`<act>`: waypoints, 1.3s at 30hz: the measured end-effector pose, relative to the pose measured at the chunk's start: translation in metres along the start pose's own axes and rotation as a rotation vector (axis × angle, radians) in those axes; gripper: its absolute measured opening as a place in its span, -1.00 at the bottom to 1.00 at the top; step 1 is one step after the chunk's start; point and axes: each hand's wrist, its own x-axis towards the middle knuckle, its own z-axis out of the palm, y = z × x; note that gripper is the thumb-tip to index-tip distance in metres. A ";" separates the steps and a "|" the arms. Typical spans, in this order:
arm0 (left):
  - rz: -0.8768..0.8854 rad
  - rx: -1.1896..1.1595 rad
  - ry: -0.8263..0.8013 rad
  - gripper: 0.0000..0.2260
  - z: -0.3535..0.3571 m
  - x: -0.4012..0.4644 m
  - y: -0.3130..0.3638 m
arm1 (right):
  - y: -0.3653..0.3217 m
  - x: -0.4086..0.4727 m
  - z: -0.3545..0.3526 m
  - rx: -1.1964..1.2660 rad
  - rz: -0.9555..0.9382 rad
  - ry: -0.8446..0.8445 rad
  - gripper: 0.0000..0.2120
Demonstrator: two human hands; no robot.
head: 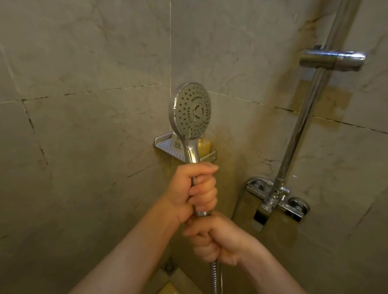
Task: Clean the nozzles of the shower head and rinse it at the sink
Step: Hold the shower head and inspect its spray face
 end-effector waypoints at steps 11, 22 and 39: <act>0.329 0.234 0.899 -0.56 0.022 0.018 -0.026 | 0.014 0.017 -0.003 -0.710 -0.329 0.822 -0.70; 0.153 0.029 0.154 -0.84 0.010 -0.004 -0.001 | 0.002 -0.009 -0.015 0.007 -0.010 -0.001 -0.58; 0.373 0.268 0.896 -0.60 0.016 0.017 -0.023 | 0.020 0.011 -0.002 -0.604 -0.204 0.693 -0.72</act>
